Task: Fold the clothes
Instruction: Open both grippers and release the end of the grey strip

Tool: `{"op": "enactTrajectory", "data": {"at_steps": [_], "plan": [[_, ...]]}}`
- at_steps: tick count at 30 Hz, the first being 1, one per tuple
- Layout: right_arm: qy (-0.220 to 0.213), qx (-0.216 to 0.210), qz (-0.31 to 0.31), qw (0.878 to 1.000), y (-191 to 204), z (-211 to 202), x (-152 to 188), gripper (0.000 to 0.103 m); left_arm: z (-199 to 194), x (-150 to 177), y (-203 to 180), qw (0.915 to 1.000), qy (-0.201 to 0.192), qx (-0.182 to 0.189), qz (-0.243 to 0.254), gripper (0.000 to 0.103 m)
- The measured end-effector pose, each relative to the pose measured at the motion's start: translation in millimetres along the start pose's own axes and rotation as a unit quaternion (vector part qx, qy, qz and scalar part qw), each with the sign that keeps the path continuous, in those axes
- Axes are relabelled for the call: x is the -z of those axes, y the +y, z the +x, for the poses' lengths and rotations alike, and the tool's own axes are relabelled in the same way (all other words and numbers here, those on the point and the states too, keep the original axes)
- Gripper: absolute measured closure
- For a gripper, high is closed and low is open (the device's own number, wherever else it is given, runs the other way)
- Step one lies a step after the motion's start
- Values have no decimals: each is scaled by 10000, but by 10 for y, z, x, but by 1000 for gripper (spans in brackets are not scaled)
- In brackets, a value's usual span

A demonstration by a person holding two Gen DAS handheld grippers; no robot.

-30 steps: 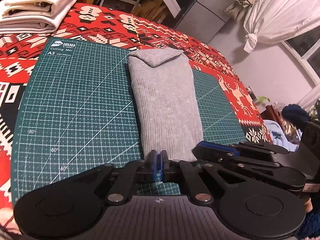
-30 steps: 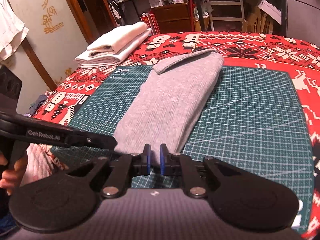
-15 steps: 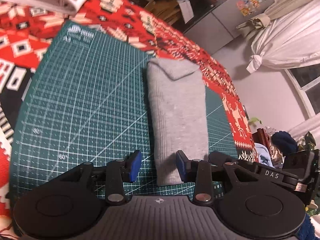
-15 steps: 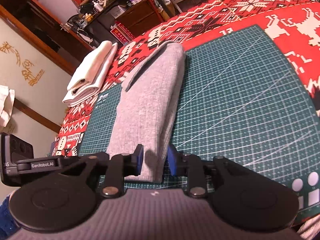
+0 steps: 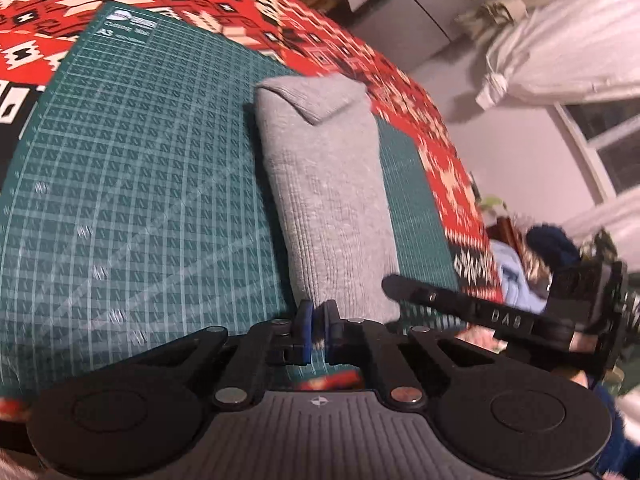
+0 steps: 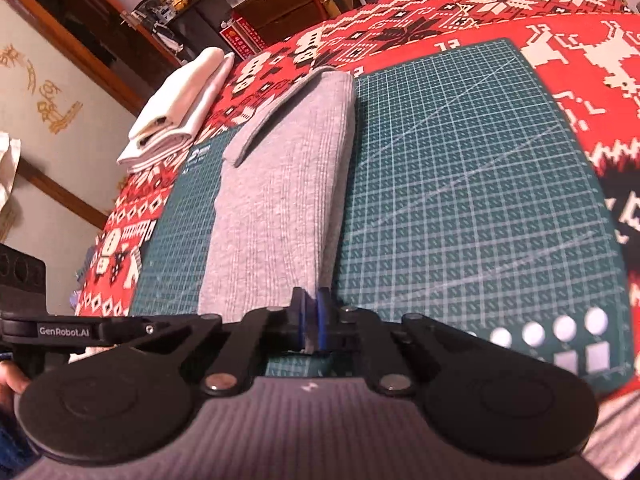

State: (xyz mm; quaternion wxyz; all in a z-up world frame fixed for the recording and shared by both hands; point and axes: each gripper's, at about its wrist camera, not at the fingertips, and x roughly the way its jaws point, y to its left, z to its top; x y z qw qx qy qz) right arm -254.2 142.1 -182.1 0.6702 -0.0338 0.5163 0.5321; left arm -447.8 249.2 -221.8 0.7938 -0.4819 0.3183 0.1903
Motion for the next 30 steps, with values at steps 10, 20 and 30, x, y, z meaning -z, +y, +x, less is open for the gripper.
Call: {"op": "enactTrajectory", "data": {"at_steps": [10,20,30], "plan": [[-292,409,-619,9968,50,-290,-9,90,-197,-10,-68,9992,-290,-259,68,94],[-894,299,-1561,9832,413,-1,-393,90,114,-498,-274,9933,-1004,-306,491,94],[-774,282,-1526,9848,375,165,-494,90,75,-402,-67,9951,-982,-79,67,90]]}}
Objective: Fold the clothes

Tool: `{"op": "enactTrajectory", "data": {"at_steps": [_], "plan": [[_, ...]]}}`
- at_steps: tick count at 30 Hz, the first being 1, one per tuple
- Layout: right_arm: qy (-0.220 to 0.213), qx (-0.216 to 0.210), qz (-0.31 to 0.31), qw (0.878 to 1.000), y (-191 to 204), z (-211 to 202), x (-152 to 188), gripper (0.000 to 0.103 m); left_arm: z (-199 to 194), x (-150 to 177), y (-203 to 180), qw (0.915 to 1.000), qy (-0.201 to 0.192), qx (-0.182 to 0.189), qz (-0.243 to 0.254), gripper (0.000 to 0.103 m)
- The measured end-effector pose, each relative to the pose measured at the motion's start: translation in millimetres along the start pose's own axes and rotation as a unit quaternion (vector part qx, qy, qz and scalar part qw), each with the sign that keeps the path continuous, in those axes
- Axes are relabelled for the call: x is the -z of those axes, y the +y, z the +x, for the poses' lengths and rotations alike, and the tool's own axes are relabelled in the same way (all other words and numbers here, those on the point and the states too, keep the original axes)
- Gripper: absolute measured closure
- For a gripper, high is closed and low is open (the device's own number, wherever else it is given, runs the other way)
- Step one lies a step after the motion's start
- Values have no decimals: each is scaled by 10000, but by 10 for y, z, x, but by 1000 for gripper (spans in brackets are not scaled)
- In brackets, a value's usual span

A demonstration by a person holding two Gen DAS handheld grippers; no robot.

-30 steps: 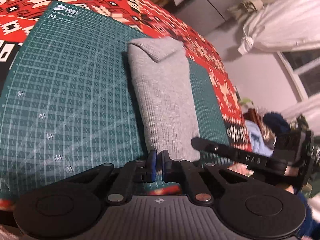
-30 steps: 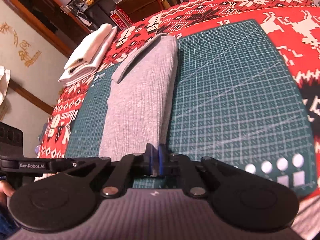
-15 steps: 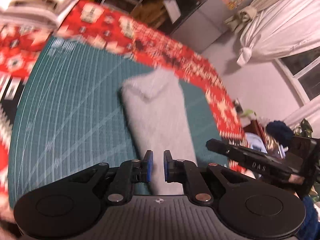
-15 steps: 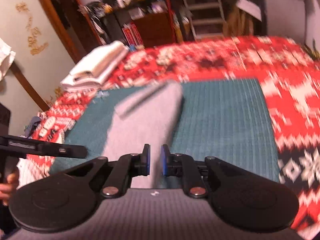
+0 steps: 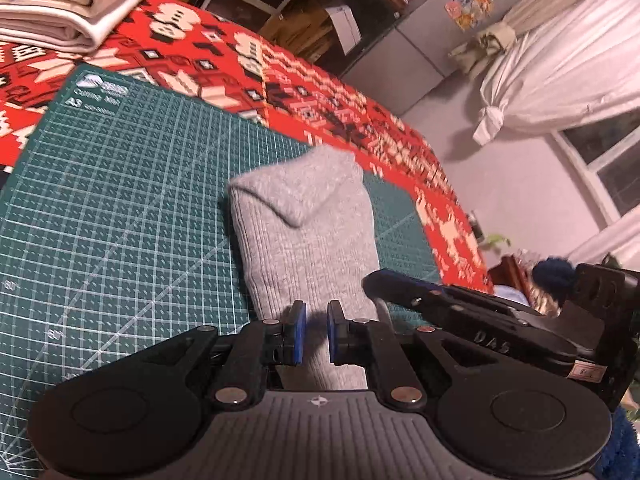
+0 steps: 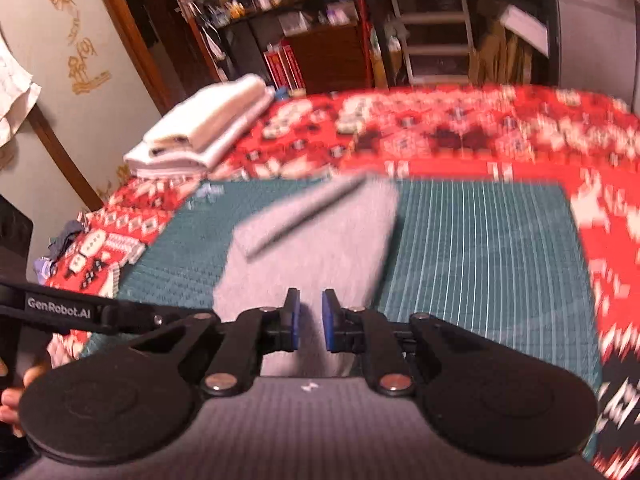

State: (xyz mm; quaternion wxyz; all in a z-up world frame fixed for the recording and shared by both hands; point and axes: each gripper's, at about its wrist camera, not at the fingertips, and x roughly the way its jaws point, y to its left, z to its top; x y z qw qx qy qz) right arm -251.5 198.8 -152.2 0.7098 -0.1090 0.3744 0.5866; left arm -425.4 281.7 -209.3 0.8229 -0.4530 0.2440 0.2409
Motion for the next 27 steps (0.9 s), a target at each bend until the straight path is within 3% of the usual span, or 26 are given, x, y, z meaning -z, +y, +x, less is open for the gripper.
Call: {"op": "enactTrajectory", "data": {"at_steps": [5,8,11,15,17,21,27], "plan": [[-276,-111,-273,9992,120,100,-367,89,-49,-138,27,9994,-326,-31,76,78],[-296,-105,-458,9985,184,269,-522,89,-41,-145,46,9988,-342,-245,258,78],[-281,57,-786,9965,240,452,-522,89,-36,-100,76,9974,-299,-482,442,76],[20,170,-1021,9946,269,642,-409,89,-49,-95,112,9969,-334,-519,483,69],[-53,172,-1066,9941,279,605,-387,89,-37,-107,124,9966,-339,-554,501,68],[-320,235,-993,9943,192,484,-480,89,7,-114,129,9966,-321,-535,545,65],[-94,421,-853,9954,-102,710,-555,90,62,-80,106,9966,-210,-561,570,65]]}}
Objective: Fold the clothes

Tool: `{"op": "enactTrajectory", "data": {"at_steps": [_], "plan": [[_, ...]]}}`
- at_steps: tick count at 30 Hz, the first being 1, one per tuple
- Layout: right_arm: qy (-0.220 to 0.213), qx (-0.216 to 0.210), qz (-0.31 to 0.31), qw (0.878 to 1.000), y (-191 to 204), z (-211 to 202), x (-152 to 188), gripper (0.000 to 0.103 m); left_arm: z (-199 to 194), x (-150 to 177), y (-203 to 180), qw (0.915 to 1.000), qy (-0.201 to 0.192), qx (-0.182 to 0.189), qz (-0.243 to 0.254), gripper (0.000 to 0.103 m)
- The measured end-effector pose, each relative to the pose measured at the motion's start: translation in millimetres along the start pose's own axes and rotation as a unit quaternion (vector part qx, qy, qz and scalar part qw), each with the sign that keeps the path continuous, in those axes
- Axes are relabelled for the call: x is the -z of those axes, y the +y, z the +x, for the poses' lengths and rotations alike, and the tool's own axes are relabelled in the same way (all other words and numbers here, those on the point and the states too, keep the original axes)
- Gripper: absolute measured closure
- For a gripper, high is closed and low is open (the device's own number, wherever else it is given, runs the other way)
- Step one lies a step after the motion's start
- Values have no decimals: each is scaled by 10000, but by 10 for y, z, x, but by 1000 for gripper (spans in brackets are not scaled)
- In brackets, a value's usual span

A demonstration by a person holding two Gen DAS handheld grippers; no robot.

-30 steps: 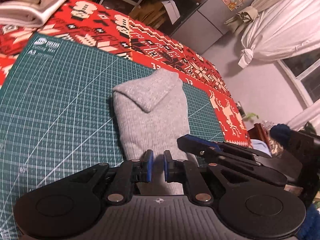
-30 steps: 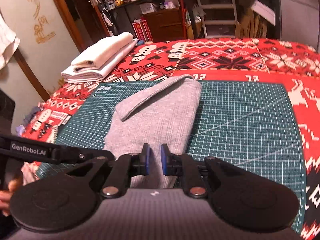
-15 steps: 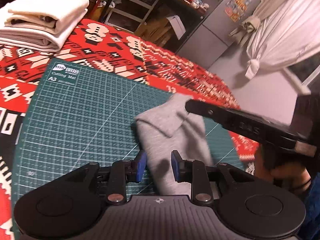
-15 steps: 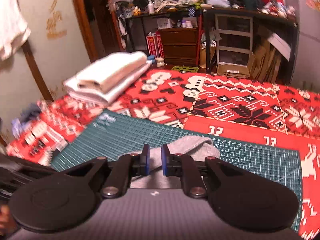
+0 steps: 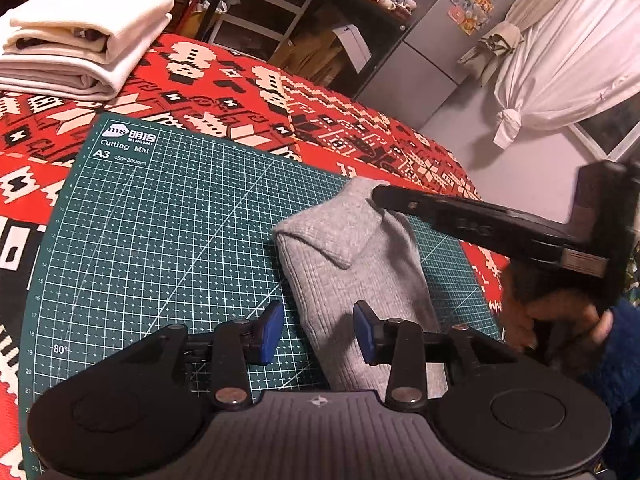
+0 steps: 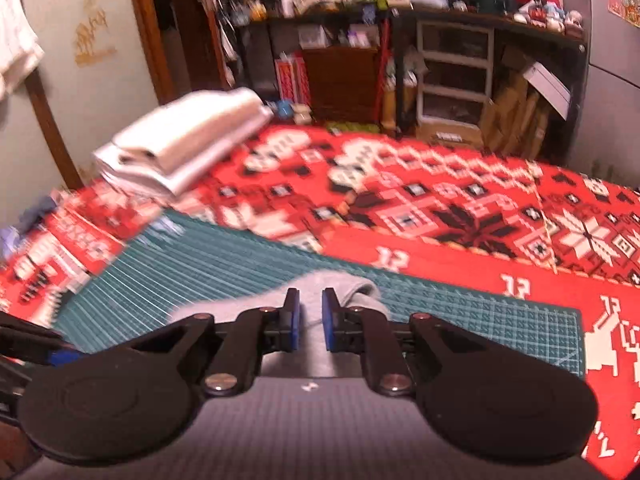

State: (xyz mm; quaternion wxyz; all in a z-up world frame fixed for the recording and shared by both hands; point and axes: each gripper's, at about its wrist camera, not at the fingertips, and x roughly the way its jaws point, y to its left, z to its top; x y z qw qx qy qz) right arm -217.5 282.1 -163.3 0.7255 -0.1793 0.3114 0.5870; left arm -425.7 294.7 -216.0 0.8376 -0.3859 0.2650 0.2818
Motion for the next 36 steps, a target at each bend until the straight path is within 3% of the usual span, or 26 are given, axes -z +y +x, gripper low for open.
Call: {"op": "enactTrajectory", "data": {"at_steps": [3,6,8,12,14,20,24,26,29,36], "plan": [[-97,-61,165,9998,-75,-65,12,90,-21,-6,-11,10000,-1,-79,38,65],[-39,-57,273,9996,-102,-232,45,87,-57,-22,-46,9998,-4,-181,110,56],[3,-53,345,9994,-120,-344,67,70,-80,-39,-94,9994,25,-267,197,48],[323,-92,375,9987,-96,-596,185,47,-117,-42,-209,9968,205,-600,479,31],[607,36,426,9972,-109,-687,260,27,-131,-28,-270,9937,349,-841,656,23],[957,332,343,9943,-204,-931,474,3,-181,31,-296,9801,922,-1440,1013,18],[1377,762,145,9874,-276,-900,590,1,-197,28,-204,9698,1099,-1883,1097,16],[1578,890,98,9834,-300,-855,651,1,-171,11,-142,9684,1197,-1930,1030,16],[1811,884,106,9794,-322,-786,714,1,-103,4,-74,9647,1354,-2070,905,15],[2054,918,290,9739,-398,-694,779,0,30,79,-182,9528,1556,-2257,1306,4]]}}
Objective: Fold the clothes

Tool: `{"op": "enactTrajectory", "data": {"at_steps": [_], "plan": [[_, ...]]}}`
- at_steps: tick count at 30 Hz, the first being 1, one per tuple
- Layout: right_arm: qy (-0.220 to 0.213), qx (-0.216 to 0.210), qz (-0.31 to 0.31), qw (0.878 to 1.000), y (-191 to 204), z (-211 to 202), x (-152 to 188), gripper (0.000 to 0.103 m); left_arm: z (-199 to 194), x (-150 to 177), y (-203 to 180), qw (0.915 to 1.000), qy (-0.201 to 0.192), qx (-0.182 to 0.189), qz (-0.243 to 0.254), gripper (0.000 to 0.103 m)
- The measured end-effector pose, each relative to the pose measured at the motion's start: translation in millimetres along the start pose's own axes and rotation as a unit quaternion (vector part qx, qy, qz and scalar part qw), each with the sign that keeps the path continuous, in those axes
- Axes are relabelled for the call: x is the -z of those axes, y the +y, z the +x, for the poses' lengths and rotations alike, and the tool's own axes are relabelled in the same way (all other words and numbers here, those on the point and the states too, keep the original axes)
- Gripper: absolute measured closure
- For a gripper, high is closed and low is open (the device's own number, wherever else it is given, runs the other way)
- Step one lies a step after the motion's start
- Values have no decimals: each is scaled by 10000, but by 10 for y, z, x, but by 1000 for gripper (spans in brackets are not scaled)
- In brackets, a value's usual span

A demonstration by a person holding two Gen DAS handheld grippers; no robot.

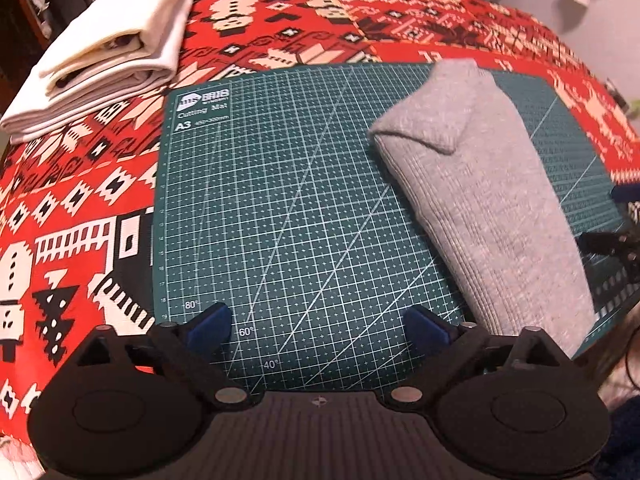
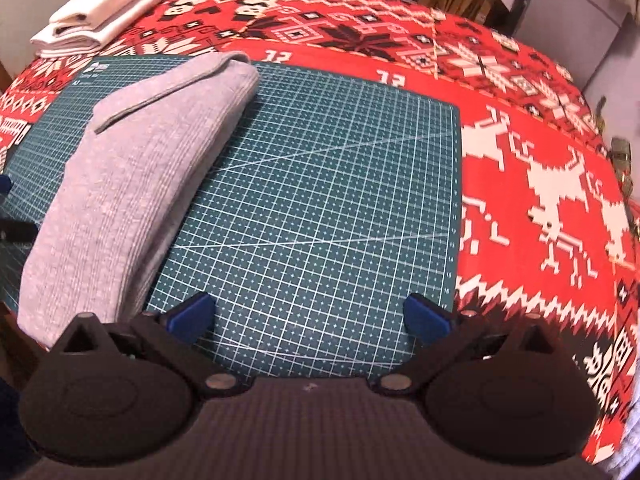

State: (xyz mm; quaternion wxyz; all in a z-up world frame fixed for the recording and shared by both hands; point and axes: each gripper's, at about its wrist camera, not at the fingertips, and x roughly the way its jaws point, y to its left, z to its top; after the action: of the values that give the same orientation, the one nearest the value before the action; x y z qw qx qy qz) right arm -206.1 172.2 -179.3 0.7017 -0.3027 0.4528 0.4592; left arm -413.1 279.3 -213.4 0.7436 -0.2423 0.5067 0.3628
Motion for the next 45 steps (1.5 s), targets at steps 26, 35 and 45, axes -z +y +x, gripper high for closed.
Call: {"op": "enactTrajectory", "data": {"at_steps": [26,35,45], "plan": [[1022,107,245,9944,25,130,-294,0,126,-189,-87,9980,543,-184,-267,0],[651,112,435,9969,46,3,-220,18,135,-261,-76,9947,447,-356,-857,12],[-63,-1000,1045,9895,-34,-329,-632,90,-379,-424,176,9792,-279,1044,-1719,77]]}}
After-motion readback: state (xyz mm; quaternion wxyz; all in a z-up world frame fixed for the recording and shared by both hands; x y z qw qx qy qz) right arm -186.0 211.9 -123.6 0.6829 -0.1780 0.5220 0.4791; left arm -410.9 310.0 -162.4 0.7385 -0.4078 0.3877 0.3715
